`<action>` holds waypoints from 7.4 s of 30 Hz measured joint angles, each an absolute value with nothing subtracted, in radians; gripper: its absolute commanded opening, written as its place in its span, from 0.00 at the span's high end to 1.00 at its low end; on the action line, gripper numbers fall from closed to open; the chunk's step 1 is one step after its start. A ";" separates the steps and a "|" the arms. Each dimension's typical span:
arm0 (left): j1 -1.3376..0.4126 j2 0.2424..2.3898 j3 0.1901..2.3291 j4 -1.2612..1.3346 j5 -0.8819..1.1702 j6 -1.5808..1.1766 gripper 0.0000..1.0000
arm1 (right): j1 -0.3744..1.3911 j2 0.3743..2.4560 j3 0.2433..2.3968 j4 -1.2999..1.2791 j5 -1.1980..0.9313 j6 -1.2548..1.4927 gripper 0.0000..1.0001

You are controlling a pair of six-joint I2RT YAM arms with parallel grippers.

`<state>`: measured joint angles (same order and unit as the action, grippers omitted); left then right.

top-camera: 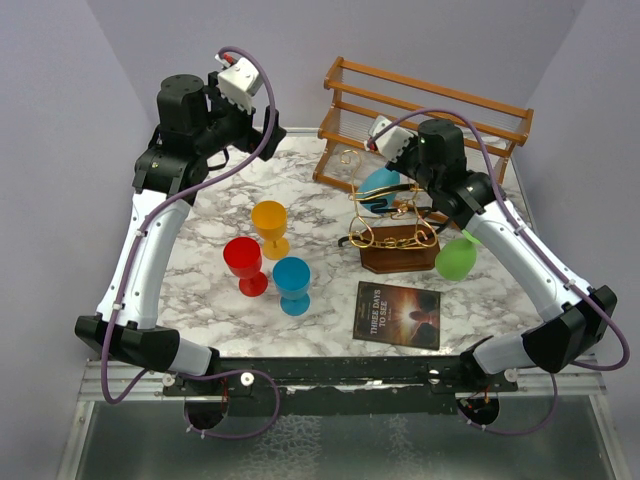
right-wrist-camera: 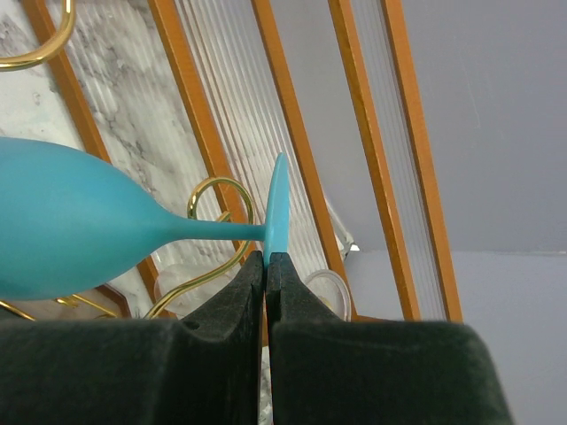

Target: Place the wine glass upside down on the wine glass rack

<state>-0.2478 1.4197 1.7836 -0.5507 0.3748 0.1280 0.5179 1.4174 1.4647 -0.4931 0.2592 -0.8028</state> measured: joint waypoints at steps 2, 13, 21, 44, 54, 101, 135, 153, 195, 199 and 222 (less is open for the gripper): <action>-0.248 1.420 1.784 -0.550 0.377 0.126 0.06 | 0.518 1.417 1.465 -0.493 0.279 -0.781 0.99; -0.248 1.420 1.783 -0.548 0.379 0.125 0.06 | 0.518 1.419 1.446 -0.496 0.398 -0.708 0.99; -0.248 1.420 1.779 -0.548 0.386 0.125 0.06 | 0.518 1.449 1.448 -0.469 0.436 -0.680 0.99; -0.248 1.420 1.775 -0.548 0.393 0.126 0.06 | 0.532 1.513 1.488 -0.409 0.459 -0.703 0.97; -0.248 1.420 1.775 -0.548 0.393 0.126 0.06 | 0.556 1.519 1.471 -0.369 0.454 -0.770 0.95; -0.248 1.417 1.755 -0.549 0.393 0.161 0.05 | 0.607 1.529 1.507 -0.516 0.294 -0.762 0.80; -0.118 1.530 1.518 -0.791 0.324 0.261 0.25 | 0.607 1.478 1.800 -0.727 -0.029 -0.521 0.57; -0.212 1.667 1.488 -0.834 0.300 0.311 0.84 | 0.592 1.473 1.778 -0.749 -0.040 -0.498 0.56; -0.212 1.415 1.857 -0.382 0.493 -0.239 1.00 | 0.426 1.492 1.825 -0.488 -0.407 0.099 0.40; -0.212 1.415 1.835 -0.345 0.561 -0.315 1.00 | 0.426 1.499 1.820 -0.442 -0.420 0.185 0.49; -0.218 1.414 1.778 -0.269 0.654 -0.406 0.75 | 0.426 1.551 1.801 -0.393 -0.386 0.346 0.99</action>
